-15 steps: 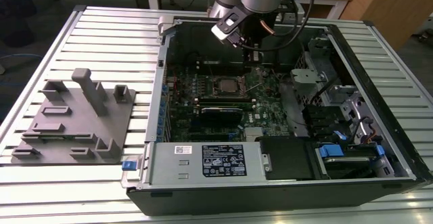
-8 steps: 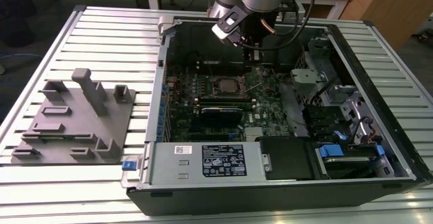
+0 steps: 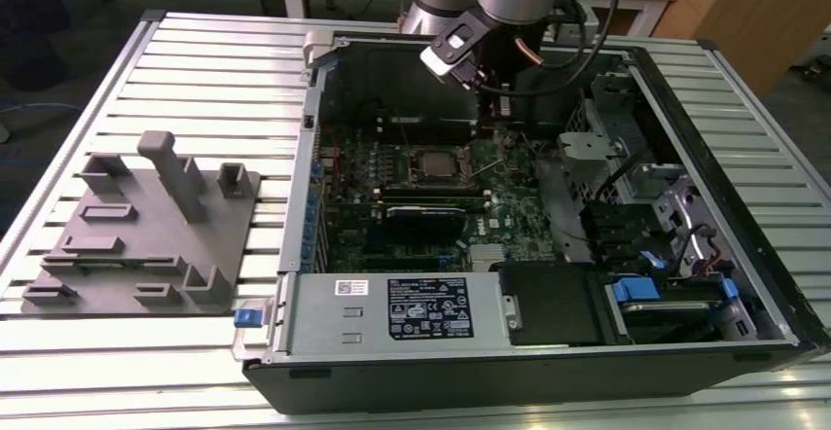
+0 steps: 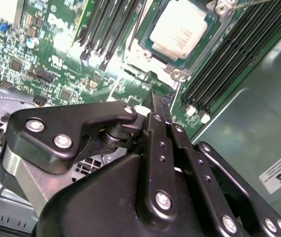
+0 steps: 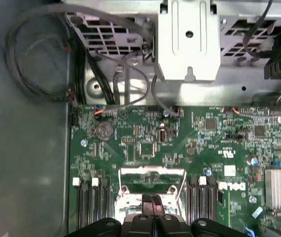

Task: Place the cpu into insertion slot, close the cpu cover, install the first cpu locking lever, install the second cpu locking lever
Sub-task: 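Close the cpu cover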

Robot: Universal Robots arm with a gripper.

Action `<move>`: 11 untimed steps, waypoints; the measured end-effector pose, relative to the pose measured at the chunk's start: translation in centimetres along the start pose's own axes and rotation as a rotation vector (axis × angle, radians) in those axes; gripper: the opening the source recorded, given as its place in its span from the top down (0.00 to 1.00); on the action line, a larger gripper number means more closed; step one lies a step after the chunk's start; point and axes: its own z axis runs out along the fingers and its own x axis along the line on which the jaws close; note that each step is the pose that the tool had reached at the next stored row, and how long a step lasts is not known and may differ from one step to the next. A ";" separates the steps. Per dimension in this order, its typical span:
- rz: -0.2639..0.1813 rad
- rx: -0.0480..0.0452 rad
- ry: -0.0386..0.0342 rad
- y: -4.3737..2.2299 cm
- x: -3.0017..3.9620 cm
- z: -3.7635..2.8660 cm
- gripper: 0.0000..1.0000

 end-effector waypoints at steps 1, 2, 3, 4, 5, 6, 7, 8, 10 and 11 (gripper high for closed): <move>0.000 -0.0001 0.0002 0.21 0.01 0.02 0.90; 0.000 -0.0001 0.0002 0.41 0.01 0.03 0.90; 0.000 -0.0001 0.0002 0.62 0.01 0.04 0.90; 0.000 -0.0001 0.0003 0.82 0.02 0.06 0.90; 0.000 -0.0001 0.0002 1.05 0.02 0.07 0.90; 0.000 -0.0001 0.0002 1.26 0.02 0.08 0.90; 0.000 0.0000 0.0002 1.47 0.02 0.09 0.90; 0.000 -0.0001 0.0002 1.69 0.02 0.10 0.90; 0.000 0.0000 0.0001 2.13 0.03 0.12 0.90; 0.000 0.0000 0.0001 2.35 0.03 0.13 0.90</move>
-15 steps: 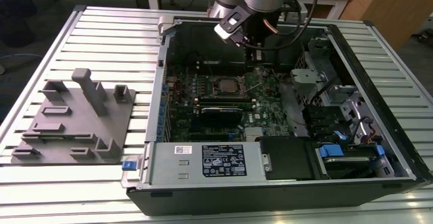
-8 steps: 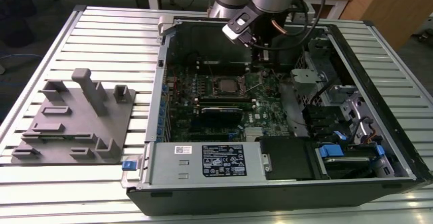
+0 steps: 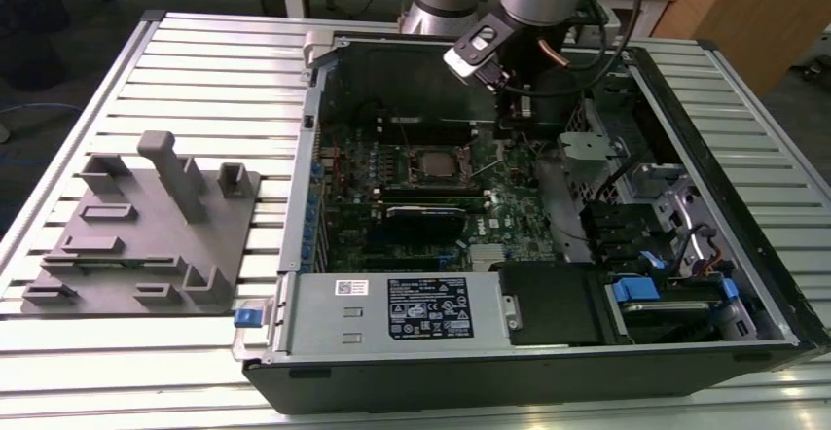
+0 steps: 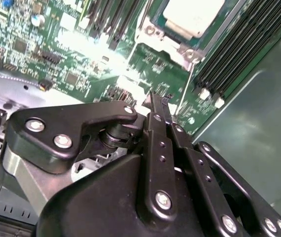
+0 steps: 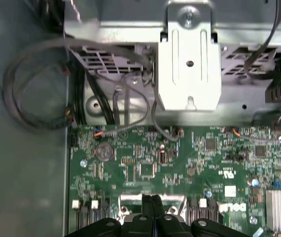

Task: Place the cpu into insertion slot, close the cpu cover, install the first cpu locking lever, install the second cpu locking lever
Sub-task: 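Close the cpu cover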

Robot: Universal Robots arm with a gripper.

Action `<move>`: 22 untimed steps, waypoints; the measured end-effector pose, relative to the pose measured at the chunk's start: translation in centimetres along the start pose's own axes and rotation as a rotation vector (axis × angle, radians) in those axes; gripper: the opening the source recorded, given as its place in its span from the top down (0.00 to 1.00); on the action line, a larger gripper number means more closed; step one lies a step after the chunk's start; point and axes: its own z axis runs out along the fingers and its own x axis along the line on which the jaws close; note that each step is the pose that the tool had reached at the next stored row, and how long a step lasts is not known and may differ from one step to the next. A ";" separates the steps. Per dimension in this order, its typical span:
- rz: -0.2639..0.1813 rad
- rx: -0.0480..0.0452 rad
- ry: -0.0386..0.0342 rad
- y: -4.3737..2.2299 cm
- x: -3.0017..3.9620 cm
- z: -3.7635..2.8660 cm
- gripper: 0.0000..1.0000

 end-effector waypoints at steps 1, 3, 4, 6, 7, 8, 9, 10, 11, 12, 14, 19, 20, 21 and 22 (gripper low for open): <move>0.000 0.0000 0.0001 0.23 0.00 0.02 0.90; 0.000 -0.0001 0.0001 0.65 0.01 0.04 0.90; 0.000 0.0000 0.0000 0.85 0.01 0.05 0.90; 0.000 -0.0001 0.0001 1.20 0.02 0.07 0.90; 0.000 -0.0001 0.0001 1.36 0.02 0.08 0.90; 0.000 0.0000 0.0001 1.53 0.02 0.09 0.90; 0.000 -0.0001 0.0001 1.67 0.02 0.10 0.90; 0.000 0.0000 0.0001 1.80 0.02 0.11 0.90; 0.000 0.0000 0.0001 1.91 0.03 0.12 0.90; 0.000 0.0000 0.0000 2.02 0.03 0.13 0.90; 0.000 -0.0001 0.0000 2.21 0.03 0.17 0.90; 0.000 0.0000 -0.0001 2.30 0.03 0.59 0.90; 0.000 0.0000 0.0000 2.30 0.03 0.77 0.90; 0.000 -0.0001 0.0001 2.30 0.03 0.96 0.90; 0.000 -0.0001 0.0001 2.29 0.03 1.14 0.90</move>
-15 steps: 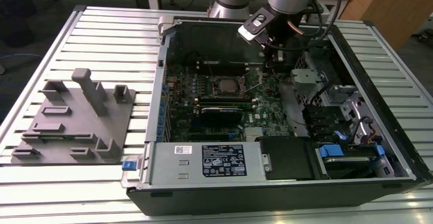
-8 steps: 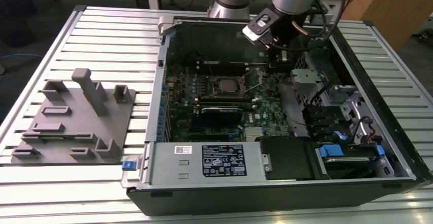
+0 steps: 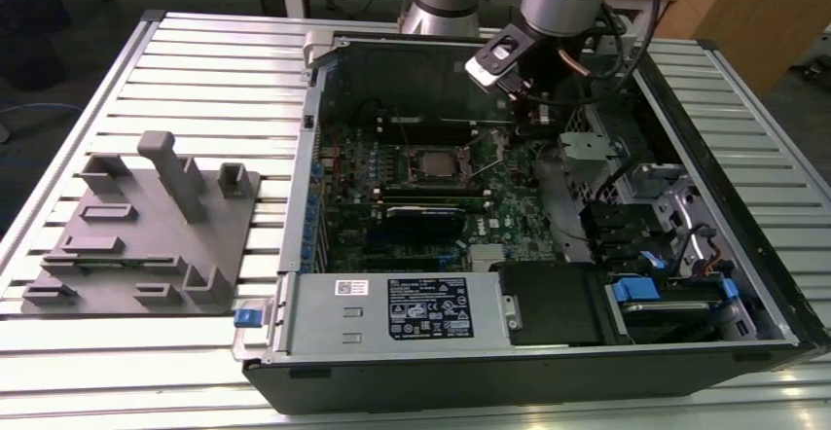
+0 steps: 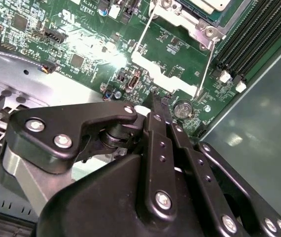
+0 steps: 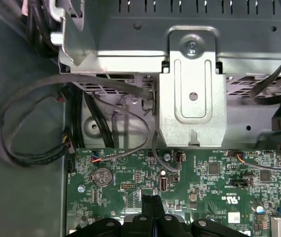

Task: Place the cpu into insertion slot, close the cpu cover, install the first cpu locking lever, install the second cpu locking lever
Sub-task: 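Close the cpu cover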

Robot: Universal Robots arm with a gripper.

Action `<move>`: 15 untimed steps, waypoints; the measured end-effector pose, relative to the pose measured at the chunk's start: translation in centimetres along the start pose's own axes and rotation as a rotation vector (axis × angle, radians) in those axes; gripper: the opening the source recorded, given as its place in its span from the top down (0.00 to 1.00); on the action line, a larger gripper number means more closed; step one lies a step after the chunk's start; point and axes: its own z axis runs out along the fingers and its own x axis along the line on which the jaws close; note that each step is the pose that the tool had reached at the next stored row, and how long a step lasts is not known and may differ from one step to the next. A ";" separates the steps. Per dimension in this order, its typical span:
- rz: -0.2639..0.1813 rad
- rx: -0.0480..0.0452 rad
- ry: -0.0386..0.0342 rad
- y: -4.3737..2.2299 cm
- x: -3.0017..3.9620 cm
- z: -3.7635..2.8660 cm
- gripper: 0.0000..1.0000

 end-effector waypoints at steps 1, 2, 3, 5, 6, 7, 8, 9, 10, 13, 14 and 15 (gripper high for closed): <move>0.000 0.0000 -0.0001 -0.01 0.00 0.16 0.90; 0.000 0.0000 0.0000 -0.01 0.00 0.28 0.90; 0.000 0.0000 -0.0001 -0.01 0.00 0.35 0.90; 0.000 0.0001 -0.0006 -0.01 -0.01 0.36 0.90; 0.000 0.0001 -0.0006 -0.02 0.00 0.37 0.90; 0.000 0.0000 -0.0003 -0.04 0.00 0.38 0.90; 0.000 0.0000 -0.0003 -0.07 0.00 0.38 0.90; 0.000 -0.0001 0.0000 -0.14 0.00 0.39 0.90; 0.000 -0.0005 0.0001 -0.24 0.00 0.38 0.90; 0.000 -0.0067 0.0002 -0.89 -0.01 0.35 0.90; 0.000 -0.0097 0.0002 -1.16 -0.01 0.34 0.90; 0.000 -0.0126 0.0002 -1.44 -0.02 0.33 0.90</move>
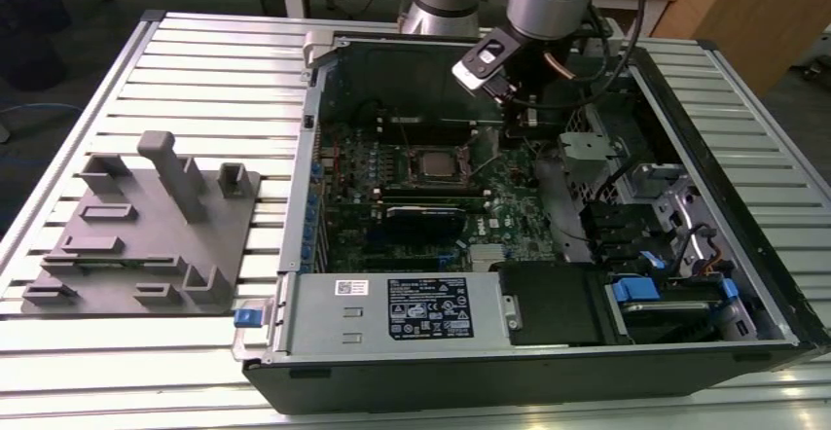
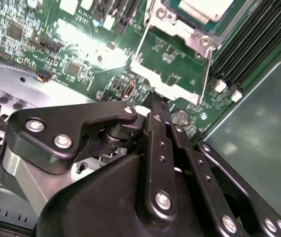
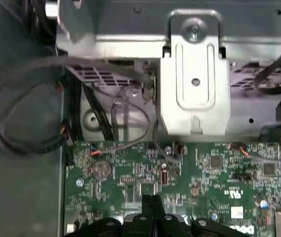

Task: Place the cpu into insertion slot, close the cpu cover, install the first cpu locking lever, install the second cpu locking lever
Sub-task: 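Close the cpu cover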

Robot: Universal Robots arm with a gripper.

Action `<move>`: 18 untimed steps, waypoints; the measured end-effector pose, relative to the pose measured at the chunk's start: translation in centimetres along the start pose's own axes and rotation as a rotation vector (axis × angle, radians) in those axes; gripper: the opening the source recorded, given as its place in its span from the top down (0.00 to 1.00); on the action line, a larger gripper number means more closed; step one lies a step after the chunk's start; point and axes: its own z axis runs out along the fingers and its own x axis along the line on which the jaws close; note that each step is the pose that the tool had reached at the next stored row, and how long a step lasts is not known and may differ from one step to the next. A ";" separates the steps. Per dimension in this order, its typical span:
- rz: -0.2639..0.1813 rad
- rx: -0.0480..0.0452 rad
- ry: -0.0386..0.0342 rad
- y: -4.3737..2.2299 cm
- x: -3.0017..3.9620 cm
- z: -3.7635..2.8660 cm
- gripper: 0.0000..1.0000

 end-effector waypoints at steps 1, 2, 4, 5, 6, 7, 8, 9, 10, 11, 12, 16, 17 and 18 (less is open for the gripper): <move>0.000 -0.0035 0.0001 -0.32 0.00 -0.02 0.90; 0.000 -0.0071 0.0000 -0.65 -0.01 -0.04 0.90; 0.000 -0.0145 0.0000 -1.29 -0.02 -0.07 0.90; 0.000 -0.0187 0.0001 -1.62 -0.02 -0.09 0.90; 0.000 -0.0229 0.0002 -1.94 -0.03 -0.11 0.90; 0.000 -0.0276 0.0003 -2.31 -0.03 -0.12 0.90; 0.000 -0.0321 0.0003 -2.69 -0.03 -0.14 0.90; 0.000 -0.0366 0.0005 -3.11 -0.03 -0.16 0.90; 0.000 -0.0410 0.0007 -3.56 -0.04 -0.18 0.90; 0.000 -0.0437 0.0008 -3.93 -0.04 -0.19 0.90; 0.000 -0.0451 0.0008 -4.23 -0.05 -0.21 0.90; 0.000 -0.0480 0.0004 -5.11 -0.06 -0.26 0.90; 0.000 -0.0481 0.0005 -5.11 -0.06 -0.25 0.90; 0.000 -0.0481 0.0006 -5.11 -0.06 -0.25 0.90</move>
